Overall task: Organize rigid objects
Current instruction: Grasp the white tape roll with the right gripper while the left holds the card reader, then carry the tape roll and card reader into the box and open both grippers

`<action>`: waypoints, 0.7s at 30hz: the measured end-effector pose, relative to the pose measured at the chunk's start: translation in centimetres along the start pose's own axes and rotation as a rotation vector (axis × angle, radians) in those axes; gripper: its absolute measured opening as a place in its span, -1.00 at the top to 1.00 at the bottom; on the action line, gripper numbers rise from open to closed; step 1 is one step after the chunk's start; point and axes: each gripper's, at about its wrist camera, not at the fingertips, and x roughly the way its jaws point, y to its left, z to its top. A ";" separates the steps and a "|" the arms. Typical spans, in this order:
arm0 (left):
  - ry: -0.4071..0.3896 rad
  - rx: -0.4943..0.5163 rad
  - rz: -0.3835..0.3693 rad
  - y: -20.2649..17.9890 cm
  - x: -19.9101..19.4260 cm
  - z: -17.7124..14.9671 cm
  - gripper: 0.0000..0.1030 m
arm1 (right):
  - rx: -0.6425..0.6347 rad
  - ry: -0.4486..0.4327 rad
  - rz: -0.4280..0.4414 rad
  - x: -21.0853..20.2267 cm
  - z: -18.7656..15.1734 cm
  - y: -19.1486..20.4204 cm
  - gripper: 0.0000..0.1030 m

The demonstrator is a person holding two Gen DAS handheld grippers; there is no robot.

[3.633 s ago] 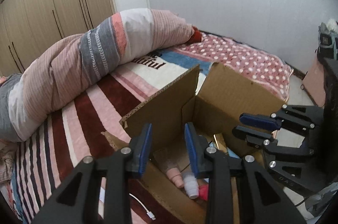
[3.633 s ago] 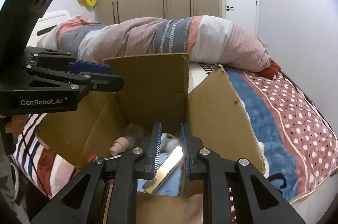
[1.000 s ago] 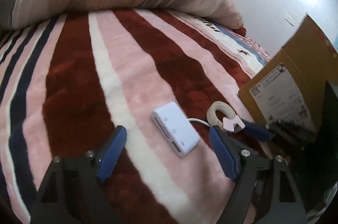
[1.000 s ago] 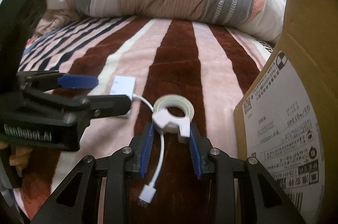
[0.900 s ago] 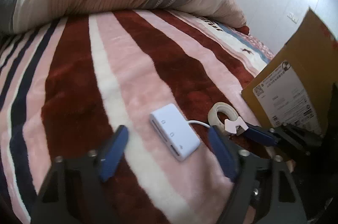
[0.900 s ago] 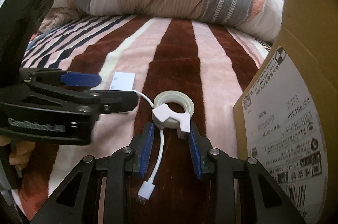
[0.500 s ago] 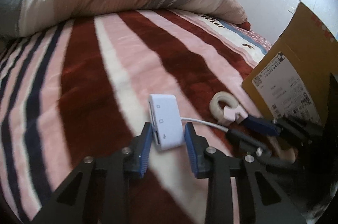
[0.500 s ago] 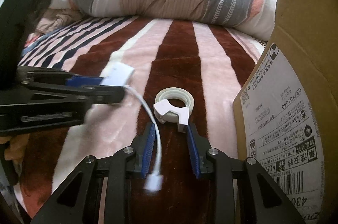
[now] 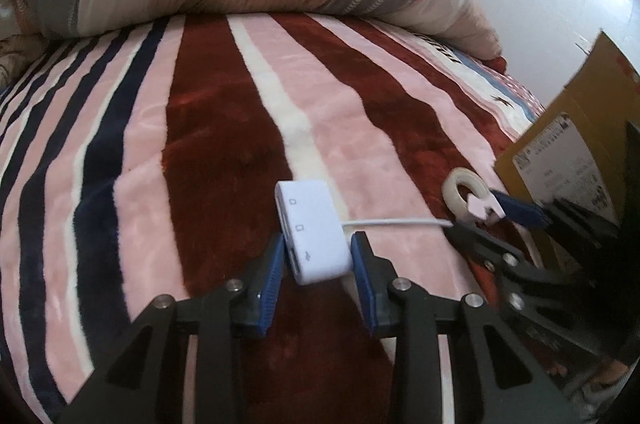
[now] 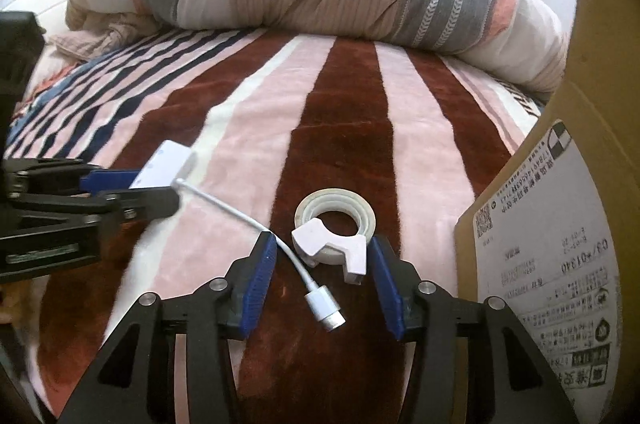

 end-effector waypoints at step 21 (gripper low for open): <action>-0.121 -0.036 0.095 3.2 -10.4 0.2 0.50 | -0.004 -0.070 0.099 -3.5 2.3 1.7 0.29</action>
